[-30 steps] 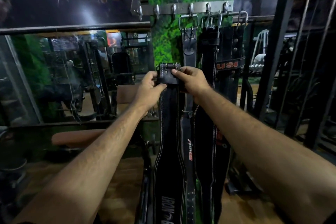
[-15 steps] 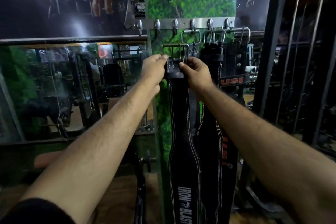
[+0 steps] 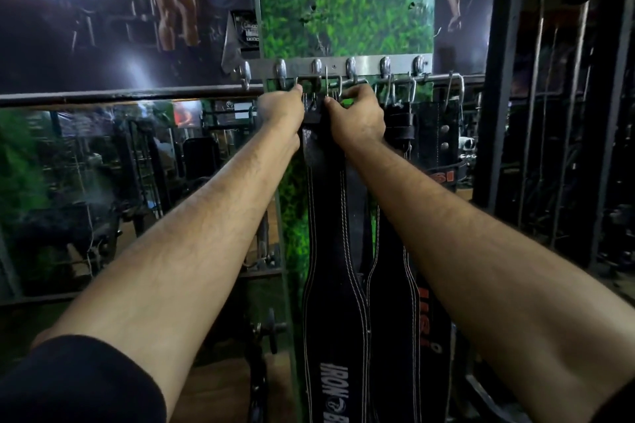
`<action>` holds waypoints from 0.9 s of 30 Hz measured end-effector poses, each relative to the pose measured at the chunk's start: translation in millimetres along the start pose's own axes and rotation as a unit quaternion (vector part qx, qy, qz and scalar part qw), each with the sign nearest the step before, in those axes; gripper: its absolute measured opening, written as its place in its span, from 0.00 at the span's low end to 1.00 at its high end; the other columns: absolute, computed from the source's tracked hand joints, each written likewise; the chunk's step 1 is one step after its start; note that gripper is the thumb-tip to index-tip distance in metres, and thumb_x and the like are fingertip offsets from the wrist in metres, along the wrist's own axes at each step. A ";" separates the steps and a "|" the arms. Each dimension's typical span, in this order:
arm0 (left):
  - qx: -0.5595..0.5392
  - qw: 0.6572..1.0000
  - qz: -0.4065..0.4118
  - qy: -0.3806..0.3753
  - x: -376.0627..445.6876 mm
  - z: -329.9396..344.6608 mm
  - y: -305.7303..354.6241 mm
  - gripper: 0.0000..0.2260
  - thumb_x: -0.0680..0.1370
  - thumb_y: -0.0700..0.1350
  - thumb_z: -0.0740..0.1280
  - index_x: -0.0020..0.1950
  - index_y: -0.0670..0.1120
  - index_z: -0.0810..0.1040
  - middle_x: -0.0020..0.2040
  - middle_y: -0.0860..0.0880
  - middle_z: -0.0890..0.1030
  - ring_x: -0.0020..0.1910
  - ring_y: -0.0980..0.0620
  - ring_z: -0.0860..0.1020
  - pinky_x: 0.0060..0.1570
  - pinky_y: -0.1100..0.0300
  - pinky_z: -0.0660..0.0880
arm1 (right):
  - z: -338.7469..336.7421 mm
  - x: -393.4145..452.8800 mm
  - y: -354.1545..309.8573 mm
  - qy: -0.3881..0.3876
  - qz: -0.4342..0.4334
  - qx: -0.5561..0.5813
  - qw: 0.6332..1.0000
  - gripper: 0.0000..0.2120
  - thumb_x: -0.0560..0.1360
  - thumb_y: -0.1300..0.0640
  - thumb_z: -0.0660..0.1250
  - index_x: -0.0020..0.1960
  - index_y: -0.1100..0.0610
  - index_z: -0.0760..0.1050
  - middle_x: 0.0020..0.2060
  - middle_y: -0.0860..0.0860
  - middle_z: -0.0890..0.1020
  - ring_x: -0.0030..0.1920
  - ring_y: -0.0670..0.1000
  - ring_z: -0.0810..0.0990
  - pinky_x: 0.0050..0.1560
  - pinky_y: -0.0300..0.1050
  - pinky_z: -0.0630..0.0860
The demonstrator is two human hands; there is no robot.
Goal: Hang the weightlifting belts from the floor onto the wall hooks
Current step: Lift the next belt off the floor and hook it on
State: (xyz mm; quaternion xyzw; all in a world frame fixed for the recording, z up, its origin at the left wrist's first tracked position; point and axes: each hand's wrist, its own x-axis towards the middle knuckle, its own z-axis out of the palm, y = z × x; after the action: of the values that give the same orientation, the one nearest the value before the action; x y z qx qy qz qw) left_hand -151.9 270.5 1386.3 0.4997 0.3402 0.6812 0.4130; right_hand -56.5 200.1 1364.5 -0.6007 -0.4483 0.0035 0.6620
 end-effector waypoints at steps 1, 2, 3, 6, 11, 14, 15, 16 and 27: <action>0.005 1.000 -0.012 0.001 0.4 -1.9 -3.6 0.09 0.71 0.50 0.75 0.38 0.46 0.81 0.40 0.47 0.86 0.41 0.44 0.85 0.48 0.44 0.83 | 1.0 -0.6 0.7 -0.011 0.003 -0.010 1.000 0.16 0.76 0.43 0.71 0.59 0.49 0.75 0.55 0.51 0.83 0.55 0.55 0.82 0.46 0.42 0.70; 0.007 1.000 -0.021 0.004 0.3 -4.8 -8.1 0.10 0.72 0.50 0.75 0.39 0.45 0.81 0.42 0.47 0.85 0.41 0.45 0.84 0.49 0.45 0.83 | 1.9 -3.2 1.5 -0.025 0.002 -0.020 0.999 0.16 0.76 0.43 0.71 0.59 0.50 0.75 0.55 0.51 0.83 0.55 0.55 0.82 0.47 0.42 0.71; 0.010 1.000 -0.022 -0.001 -4.6 -8.6 -10.1 0.11 0.74 0.50 0.74 0.39 0.44 0.79 0.42 0.48 0.84 0.41 0.47 0.83 0.49 0.48 0.83 | 3.2 -5.9 4.2 -0.034 -0.001 -0.026 0.999 0.16 0.76 0.43 0.71 0.59 0.50 0.75 0.55 0.51 0.83 0.55 0.55 0.82 0.47 0.43 0.73; -0.002 0.999 -0.007 -0.031 -15.5 -13.8 -16.3 0.10 0.76 0.50 0.72 0.41 0.44 0.83 0.42 0.47 0.84 0.43 0.47 0.83 0.52 0.45 0.83 | 5.8 -19.9 16.6 -0.031 -0.029 -0.011 0.999 0.15 0.78 0.44 0.69 0.60 0.50 0.74 0.55 0.50 0.83 0.54 0.55 0.82 0.47 0.43 0.73; -0.085 0.986 -0.022 -0.144 -48.2 -32.9 -28.8 0.08 0.76 0.45 0.70 0.49 0.41 0.84 0.48 0.41 0.86 0.51 0.40 0.85 0.55 0.44 0.81 | 11.6 -50.8 61.9 -0.058 -0.049 0.223 0.972 0.15 0.82 0.49 0.65 0.67 0.52 0.71 0.44 0.41 0.79 0.42 0.40 0.79 0.43 0.38 0.76; -0.105 0.983 -0.023 -0.146 -63.5 -42.2 -44.4 0.04 0.77 0.36 0.67 0.43 0.41 0.81 0.40 0.45 0.84 0.44 0.46 0.84 0.49 0.51 0.83 | 16.2 -68.9 98.1 -0.132 -0.028 0.265 0.955 0.08 0.79 0.59 0.70 0.56 0.52 0.76 0.40 0.49 0.83 0.39 0.46 0.80 0.43 0.45 0.78; -0.097 0.985 -0.016 -0.145 -67.7 -43.5 -50.6 0.06 0.78 0.35 0.66 0.43 0.41 0.81 0.38 0.48 0.85 0.41 0.51 0.84 0.47 0.55 0.82 | 16.5 -73.2 106.6 -0.150 -0.033 0.256 0.954 0.03 0.78 0.59 0.71 0.49 0.52 0.78 0.38 0.52 0.82 0.38 0.49 0.80 0.42 0.46 0.77; -0.078 0.986 -0.014 -0.147 -71.1 -45.6 -58.6 0.05 0.78 0.34 0.67 0.46 0.41 0.82 0.40 0.48 0.86 0.43 0.54 0.84 0.49 0.57 0.81 | 16.2 -76.3 113.4 -0.161 -0.028 0.244 0.956 0.06 0.77 0.57 0.72 0.43 0.53 0.77 0.35 0.52 0.81 0.36 0.49 0.77 0.40 0.46 0.75; 0.026 0.987 -0.037 -0.157 -136.0 -67.7 -153.2 0.11 0.78 0.33 0.69 0.37 0.42 0.75 0.29 0.57 0.81 0.31 0.66 0.78 0.35 0.73 0.73 | 5.6 -114.8 193.6 -0.262 -0.001 0.171 0.950 0.32 0.72 0.44 0.76 0.43 0.74 0.71 0.32 0.59 0.73 0.32 0.52 0.70 0.31 0.46 0.69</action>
State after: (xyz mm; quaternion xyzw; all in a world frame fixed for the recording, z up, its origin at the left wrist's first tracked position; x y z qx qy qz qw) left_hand -161.2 209.8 1179.5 0.5980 0.3068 0.5693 0.4735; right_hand -25.1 196.0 1141.6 -0.4559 -0.5993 0.2368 0.6139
